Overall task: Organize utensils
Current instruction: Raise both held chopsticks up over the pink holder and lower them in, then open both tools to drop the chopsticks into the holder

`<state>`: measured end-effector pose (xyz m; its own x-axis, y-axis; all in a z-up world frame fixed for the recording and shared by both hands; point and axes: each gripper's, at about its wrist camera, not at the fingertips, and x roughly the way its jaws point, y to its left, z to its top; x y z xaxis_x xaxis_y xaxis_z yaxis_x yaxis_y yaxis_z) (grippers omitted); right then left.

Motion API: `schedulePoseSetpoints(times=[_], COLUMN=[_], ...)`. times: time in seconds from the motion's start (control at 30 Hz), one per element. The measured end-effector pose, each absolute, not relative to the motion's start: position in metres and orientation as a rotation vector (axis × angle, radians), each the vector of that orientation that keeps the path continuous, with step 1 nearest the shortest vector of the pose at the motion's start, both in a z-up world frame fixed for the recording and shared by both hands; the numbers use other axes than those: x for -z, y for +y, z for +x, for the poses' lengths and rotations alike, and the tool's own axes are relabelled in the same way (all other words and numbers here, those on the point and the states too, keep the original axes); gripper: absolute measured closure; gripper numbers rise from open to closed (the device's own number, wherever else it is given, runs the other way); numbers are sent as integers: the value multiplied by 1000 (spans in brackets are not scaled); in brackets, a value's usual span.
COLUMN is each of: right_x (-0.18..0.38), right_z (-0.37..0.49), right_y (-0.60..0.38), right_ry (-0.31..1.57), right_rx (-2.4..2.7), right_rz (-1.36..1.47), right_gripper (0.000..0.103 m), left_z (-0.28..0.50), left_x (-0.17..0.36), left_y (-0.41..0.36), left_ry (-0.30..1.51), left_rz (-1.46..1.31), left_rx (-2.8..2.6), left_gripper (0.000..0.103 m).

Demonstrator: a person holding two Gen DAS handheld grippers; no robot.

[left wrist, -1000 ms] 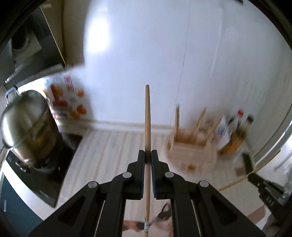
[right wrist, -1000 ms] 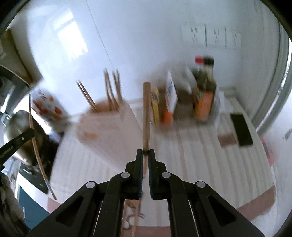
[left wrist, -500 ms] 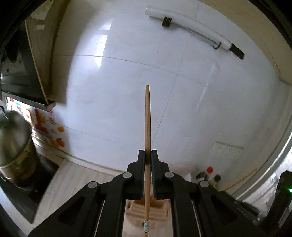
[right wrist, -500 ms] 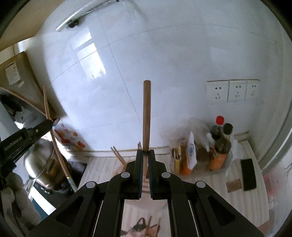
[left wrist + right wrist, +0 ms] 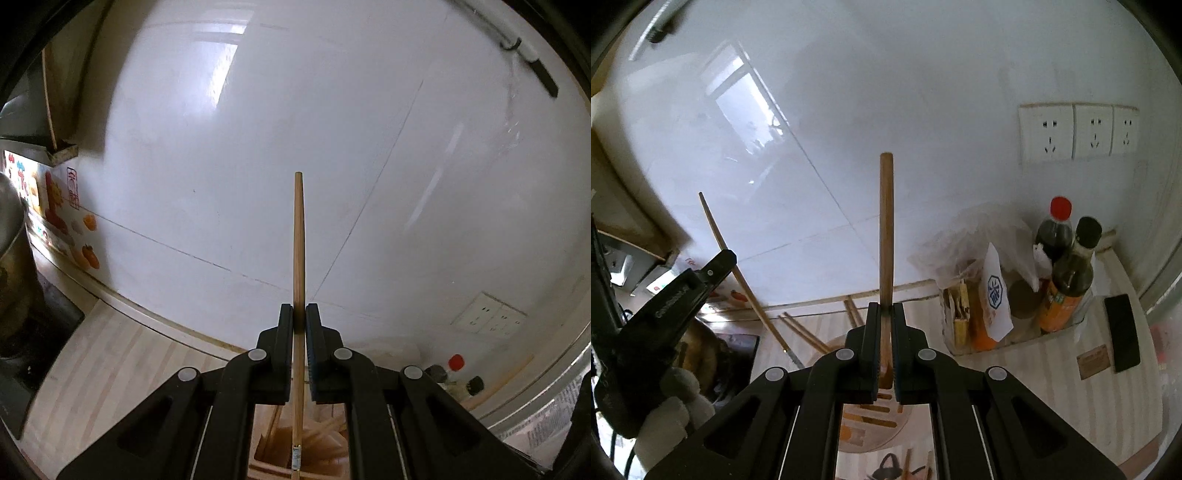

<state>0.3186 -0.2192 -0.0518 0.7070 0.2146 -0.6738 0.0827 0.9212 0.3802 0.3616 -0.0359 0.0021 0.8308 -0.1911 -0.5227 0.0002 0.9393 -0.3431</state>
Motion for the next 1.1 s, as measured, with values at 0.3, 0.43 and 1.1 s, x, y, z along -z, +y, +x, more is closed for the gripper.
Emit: schedulePoseSetpoints(times=[0.3, 0.43, 1.1], right_x=[86, 96, 117], right_z=[332, 335, 341], right_y=[-227, -227, -229], right_ry=[846, 872, 939], right_rx=[-59, -62, -62], right_rz=[454, 459, 439], right_gripper=[98, 98, 98], left_z=[380, 381, 374], left_x=[21, 27, 42], left_y=[-53, -58, -59], left_ry=[603, 622, 755], left_rz=[-238, -202, -99], left_rx=[107, 110, 153], left_gripper=[99, 99, 95])
